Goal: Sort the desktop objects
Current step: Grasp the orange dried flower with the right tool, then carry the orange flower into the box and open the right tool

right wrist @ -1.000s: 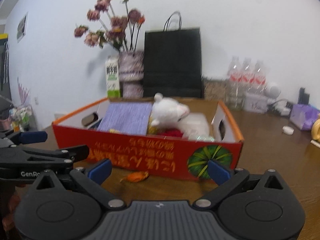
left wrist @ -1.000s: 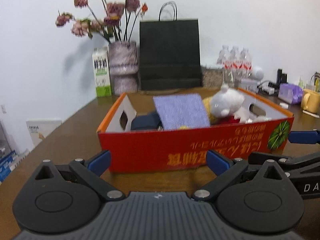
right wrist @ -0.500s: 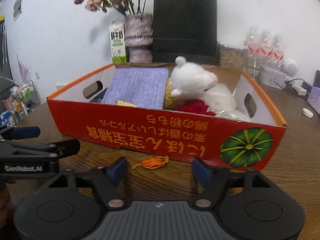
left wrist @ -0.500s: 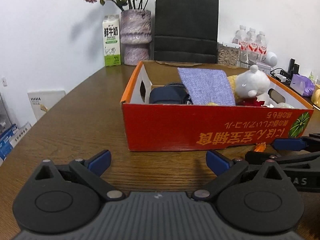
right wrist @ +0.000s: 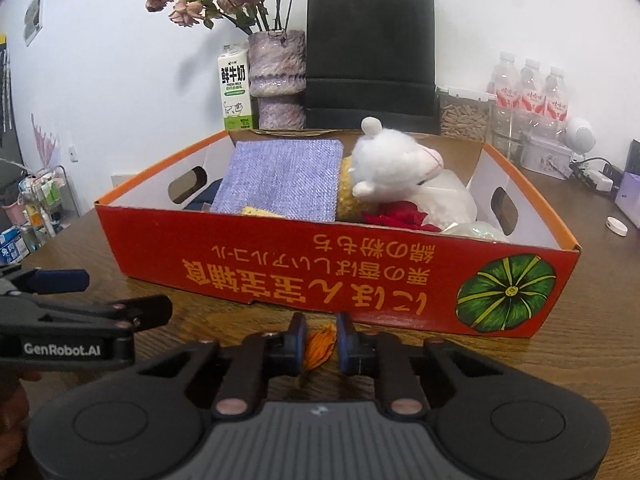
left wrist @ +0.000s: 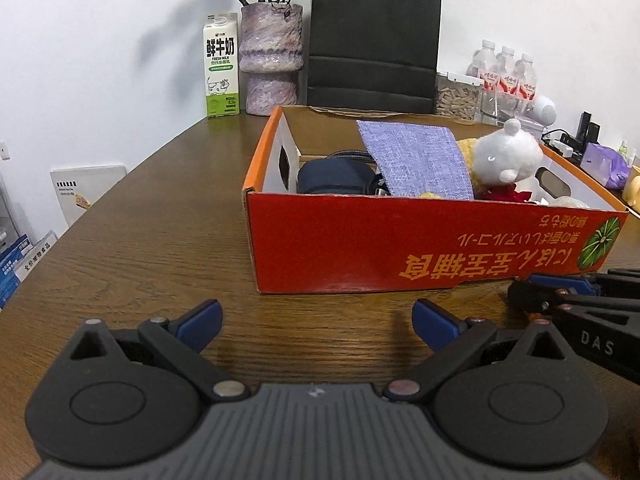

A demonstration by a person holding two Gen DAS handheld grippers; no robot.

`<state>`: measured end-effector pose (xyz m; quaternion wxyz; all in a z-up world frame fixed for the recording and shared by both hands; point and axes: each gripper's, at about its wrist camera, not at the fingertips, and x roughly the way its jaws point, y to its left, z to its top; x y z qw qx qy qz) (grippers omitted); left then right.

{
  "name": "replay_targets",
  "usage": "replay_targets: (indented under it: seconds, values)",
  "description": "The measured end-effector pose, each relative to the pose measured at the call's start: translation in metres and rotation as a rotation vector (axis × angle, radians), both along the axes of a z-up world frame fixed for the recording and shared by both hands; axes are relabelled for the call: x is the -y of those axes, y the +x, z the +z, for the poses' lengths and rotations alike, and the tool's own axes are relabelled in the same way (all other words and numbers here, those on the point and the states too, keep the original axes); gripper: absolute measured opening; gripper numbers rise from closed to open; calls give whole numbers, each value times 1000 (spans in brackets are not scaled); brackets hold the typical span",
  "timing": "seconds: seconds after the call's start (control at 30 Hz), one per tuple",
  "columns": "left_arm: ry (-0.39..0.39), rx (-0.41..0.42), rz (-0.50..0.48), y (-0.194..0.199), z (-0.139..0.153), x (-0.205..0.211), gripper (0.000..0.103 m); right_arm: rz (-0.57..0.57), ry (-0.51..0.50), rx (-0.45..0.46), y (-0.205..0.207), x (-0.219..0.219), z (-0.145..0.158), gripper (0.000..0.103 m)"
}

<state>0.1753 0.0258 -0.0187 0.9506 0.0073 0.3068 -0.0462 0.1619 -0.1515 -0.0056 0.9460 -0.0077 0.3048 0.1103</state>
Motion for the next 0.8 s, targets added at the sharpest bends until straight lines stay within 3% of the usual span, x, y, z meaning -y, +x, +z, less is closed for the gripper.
replay_targets:
  seconds: [0.43, 0.8]
  values:
    - [5, 48, -13, -14, 6, 8, 103, 5, 72, 136, -26, 18, 31, 15]
    - [-37, 171, -50, -18, 40, 24, 103, -41, 96, 229, -15, 38, 62, 15]
